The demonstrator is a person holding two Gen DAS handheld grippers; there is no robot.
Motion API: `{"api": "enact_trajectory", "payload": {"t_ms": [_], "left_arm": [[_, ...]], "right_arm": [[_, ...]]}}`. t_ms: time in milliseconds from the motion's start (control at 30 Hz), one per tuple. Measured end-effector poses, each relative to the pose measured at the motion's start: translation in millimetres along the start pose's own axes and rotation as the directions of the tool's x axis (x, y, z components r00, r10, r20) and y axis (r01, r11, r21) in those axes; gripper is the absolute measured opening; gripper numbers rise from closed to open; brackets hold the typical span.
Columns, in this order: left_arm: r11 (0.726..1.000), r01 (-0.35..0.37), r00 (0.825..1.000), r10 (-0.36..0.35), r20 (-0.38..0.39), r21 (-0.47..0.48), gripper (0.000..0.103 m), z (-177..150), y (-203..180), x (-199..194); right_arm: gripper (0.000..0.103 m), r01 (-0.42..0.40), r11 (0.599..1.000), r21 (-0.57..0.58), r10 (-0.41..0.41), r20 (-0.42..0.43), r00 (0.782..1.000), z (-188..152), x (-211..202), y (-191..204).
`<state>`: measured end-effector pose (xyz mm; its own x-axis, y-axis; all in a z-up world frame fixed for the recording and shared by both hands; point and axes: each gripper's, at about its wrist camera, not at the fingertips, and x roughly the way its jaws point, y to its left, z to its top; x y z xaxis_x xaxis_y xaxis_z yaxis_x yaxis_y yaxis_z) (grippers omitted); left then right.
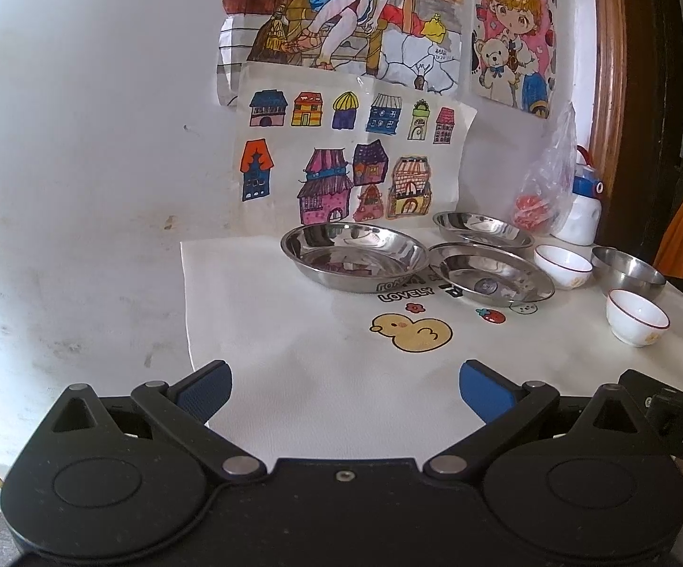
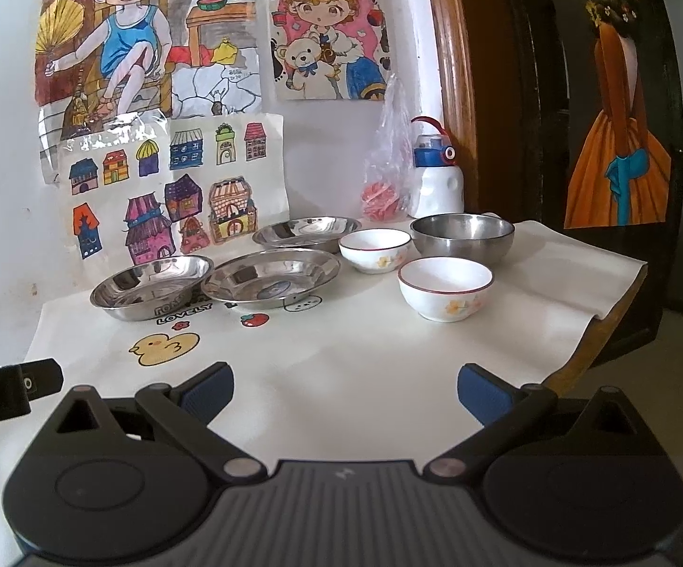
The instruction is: Organize plates and bowls
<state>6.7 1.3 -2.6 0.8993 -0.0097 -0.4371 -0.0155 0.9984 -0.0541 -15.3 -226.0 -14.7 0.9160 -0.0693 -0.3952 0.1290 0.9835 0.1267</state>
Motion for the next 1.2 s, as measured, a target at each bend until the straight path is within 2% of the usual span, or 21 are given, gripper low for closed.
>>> {"api": "enact_trajectory", "payload": {"t_ms": [1200], "left_arm": [[1.000,-0.014,1.000,0.014,-0.018,-0.002,0.102,1,2,11]], "right_arm": [[0.103,-0.009,1.000,-0.002,0.009,-0.006,1.000,1,6,3]]}}
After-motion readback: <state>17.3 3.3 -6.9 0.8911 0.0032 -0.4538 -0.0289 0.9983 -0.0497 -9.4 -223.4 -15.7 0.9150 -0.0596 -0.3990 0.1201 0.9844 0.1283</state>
